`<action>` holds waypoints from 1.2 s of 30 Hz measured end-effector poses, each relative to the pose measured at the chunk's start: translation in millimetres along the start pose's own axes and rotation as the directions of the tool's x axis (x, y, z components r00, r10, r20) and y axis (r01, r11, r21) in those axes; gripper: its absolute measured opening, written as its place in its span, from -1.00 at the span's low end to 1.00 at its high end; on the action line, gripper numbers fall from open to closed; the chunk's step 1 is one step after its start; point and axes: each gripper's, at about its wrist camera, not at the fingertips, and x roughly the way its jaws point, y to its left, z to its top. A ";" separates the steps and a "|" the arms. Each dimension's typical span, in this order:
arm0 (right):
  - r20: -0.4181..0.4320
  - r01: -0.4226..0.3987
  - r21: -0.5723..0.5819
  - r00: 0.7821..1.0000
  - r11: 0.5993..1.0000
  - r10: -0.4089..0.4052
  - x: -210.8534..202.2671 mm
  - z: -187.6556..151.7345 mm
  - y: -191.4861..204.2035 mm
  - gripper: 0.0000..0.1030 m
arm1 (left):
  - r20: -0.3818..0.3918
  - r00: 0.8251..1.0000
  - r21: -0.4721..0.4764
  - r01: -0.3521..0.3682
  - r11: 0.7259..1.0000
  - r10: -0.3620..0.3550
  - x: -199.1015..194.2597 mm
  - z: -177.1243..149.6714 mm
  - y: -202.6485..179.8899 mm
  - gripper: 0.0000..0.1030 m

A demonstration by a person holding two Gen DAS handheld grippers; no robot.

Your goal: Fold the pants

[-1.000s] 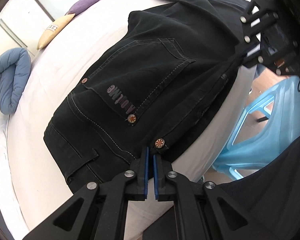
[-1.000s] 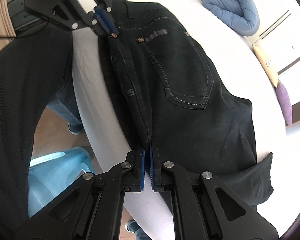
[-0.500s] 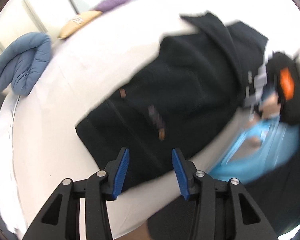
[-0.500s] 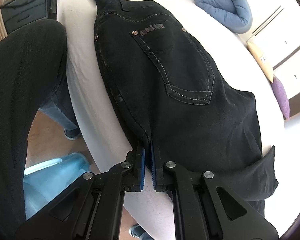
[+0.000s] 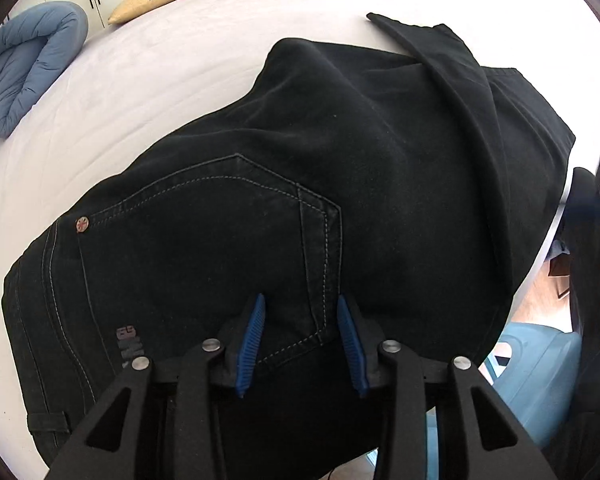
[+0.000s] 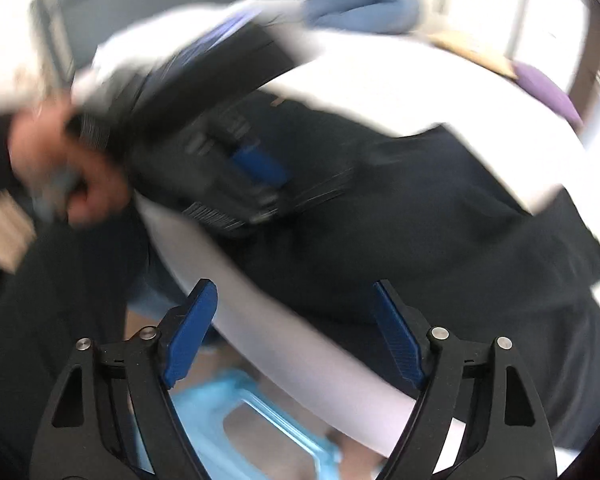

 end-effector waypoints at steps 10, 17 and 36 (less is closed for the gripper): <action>-0.220 0.337 0.607 0.942 0.720 -0.255 1.5 70.9 -313.3 0.53 | 0.004 1.000 -0.077 0.024 0.997 -0.024 4.8 -15.7 0.0 -0.22; -0.398 0.472 0.564 0.874 0.678 -0.279 75.7 121.6 -390.1 0.53 | 0.020 0.999 -0.100 0.029 0.995 -0.027 0.3 -24.1 6.4 -0.22; -0.537 0.545 0.554 0.812 0.630 -0.229 106.7 98.3 -427.4 0.52 | 0.026 1.000 -0.099 0.006 0.995 -0.003 0.4 -24.8 -7.0 -0.22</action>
